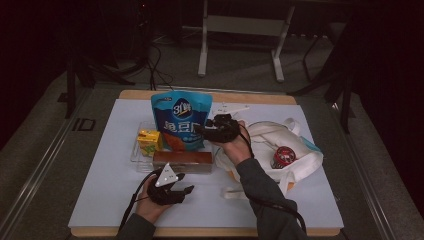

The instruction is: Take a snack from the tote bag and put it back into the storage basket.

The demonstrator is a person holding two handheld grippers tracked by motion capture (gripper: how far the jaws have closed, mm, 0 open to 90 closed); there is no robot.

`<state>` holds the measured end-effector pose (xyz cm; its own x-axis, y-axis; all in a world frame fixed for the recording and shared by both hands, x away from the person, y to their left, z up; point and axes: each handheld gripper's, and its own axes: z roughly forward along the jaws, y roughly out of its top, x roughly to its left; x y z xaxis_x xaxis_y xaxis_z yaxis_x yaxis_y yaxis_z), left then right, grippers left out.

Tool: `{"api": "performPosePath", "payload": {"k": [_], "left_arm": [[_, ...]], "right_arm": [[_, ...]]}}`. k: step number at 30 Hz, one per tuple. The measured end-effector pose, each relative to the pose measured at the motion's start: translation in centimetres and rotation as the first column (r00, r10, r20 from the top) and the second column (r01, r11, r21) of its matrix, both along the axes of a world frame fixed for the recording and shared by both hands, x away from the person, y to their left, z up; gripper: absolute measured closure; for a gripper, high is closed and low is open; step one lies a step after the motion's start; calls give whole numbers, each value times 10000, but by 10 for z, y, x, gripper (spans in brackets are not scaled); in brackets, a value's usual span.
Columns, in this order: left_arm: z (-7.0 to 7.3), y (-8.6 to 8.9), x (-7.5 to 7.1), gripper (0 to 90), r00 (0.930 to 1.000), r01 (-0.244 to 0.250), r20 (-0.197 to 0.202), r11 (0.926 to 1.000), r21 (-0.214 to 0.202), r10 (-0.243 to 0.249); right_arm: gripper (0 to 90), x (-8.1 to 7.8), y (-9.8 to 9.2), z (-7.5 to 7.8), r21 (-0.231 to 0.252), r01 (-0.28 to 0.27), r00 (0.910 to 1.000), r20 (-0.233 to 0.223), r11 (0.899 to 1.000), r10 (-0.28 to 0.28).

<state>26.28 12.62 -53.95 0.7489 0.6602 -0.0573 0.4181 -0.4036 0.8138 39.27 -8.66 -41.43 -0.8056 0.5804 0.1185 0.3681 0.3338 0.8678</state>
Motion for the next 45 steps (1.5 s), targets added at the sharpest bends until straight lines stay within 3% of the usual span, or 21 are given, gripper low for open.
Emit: {"api": "performPosePath", "payload": {"k": [4, 7, 11, 14, 22, 29, 34, 40, 45], "left_arm": [[0, 0, 0, 438, 10000, -20, -16, 10000, 9, 21], [0, 0, 0, 437, 10000, -23, -33, 10000, -6, 23], [0, 0, 0, 437, 10000, -14, -46, 10000, -21, 14], [0, 0, 0, 436, 10000, -7, -45, 10000, -32, 7], [0, 0, 0, 436, 10000, -19, -56, 10000, -2, 19], [0, 0, 1, 436, 10000, -13, -78, 10000, -14, 13], [0, 0, 1, 436, 10000, -3, -71, 10000, 23, 3], [0, 0, 1, 436, 10000, -10, -58, 10000, 26, 10], [0, 0, 1, 435, 10000, -2, -74, 10000, -16, 2]], "right_arm": [[648, -1, -8, -2, -407, -112, 9999, -19, 9991, 111], [743, 0, -9, -6, -827, -113, 9999, -5, 9965, 113], [826, 4, -4, -15, -1816, 230, 9997, 58, 9831, -223], [893, 8, 1, -23, -2202, 369, 9992, -54, 9748, -391], [900, 12, 14, -27, -1970, 946, 9946, -236, 9758, -1012], [900, 13, 34, -29, -1730, 1020, 9933, -364, 9796, -1098], [900, 12, 46, -28, -1822, 893, 9944, -395, 9792, -980], [887, 15, 46, -27, -1904, 849, 9944, -466, 9780, -954], [820, 15, 39, -26, -1911, 884, 9936, -530, 9776, -1002]]}}
